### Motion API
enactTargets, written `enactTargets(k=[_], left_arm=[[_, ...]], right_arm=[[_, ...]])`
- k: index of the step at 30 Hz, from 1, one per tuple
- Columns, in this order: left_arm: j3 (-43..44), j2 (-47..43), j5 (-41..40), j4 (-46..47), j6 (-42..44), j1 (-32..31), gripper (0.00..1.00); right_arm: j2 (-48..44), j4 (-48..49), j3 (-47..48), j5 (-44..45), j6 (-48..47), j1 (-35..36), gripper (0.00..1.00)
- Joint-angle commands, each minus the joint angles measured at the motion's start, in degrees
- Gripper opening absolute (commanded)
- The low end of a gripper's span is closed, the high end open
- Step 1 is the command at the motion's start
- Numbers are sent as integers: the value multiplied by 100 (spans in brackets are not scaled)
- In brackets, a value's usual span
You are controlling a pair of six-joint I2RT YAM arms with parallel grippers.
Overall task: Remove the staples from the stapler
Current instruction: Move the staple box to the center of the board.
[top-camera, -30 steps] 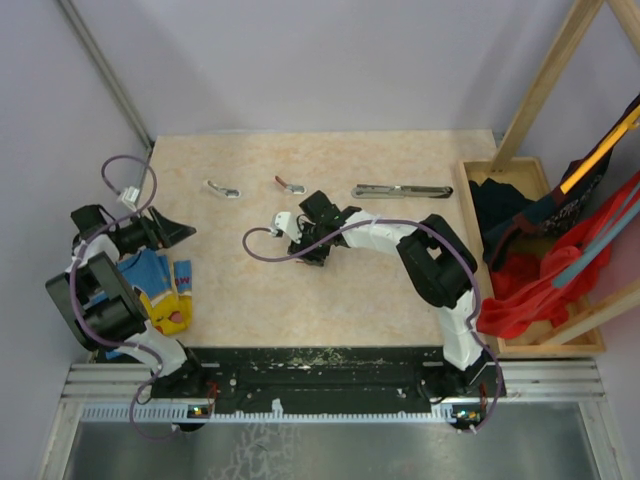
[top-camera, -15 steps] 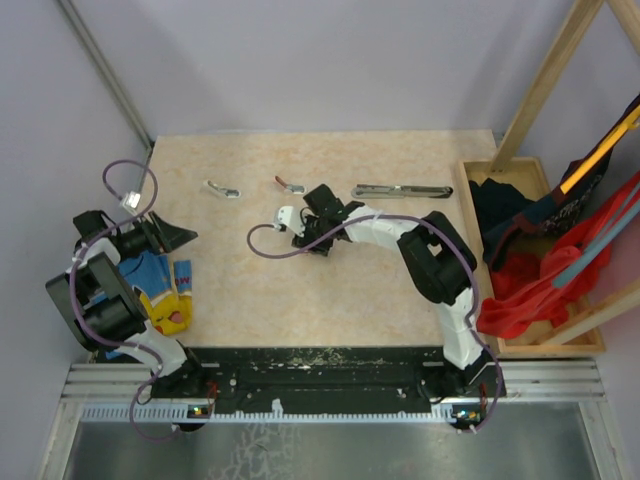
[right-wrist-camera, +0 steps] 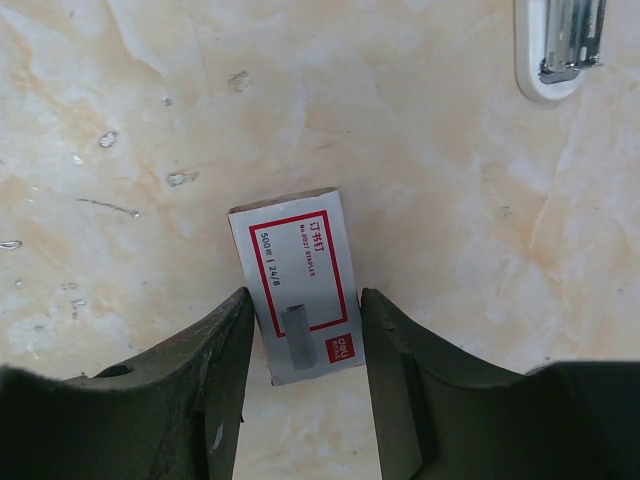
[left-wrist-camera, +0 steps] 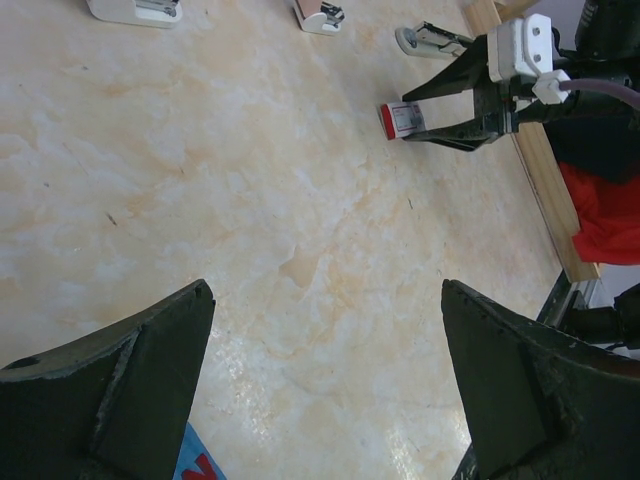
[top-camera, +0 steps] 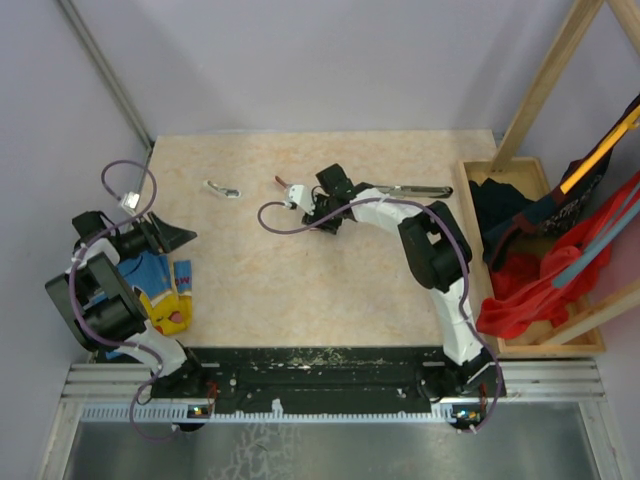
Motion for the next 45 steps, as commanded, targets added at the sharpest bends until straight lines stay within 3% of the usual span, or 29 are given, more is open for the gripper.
enactTargets(k=[1, 12, 25, 31, 38, 45], left_arm=[[-55, -133, 195, -44, 127, 66, 100], [-77, -133, 222, -44, 145, 116, 100], [-68, -222, 152, -60, 197, 124, 100], [-33, -420, -87, -180, 538, 126, 100], [-63, -813, -711, -28, 751, -125, 100], [-86, -1280, -2484, 405, 785, -1778, 100]], right_arm=[[247, -71, 426, -2, -251, -177, 46], [438, -225, 738, -143, -371, -327, 48], [-4, -246, 801, -181, 1, -327, 70], [-1050, 145, 297, 226, 1126, -335, 80], [-3099, 1022, -1526, 1501, 2353, -373, 92], [-4274, 725, -2535, 1671, 3067, -966, 93]])
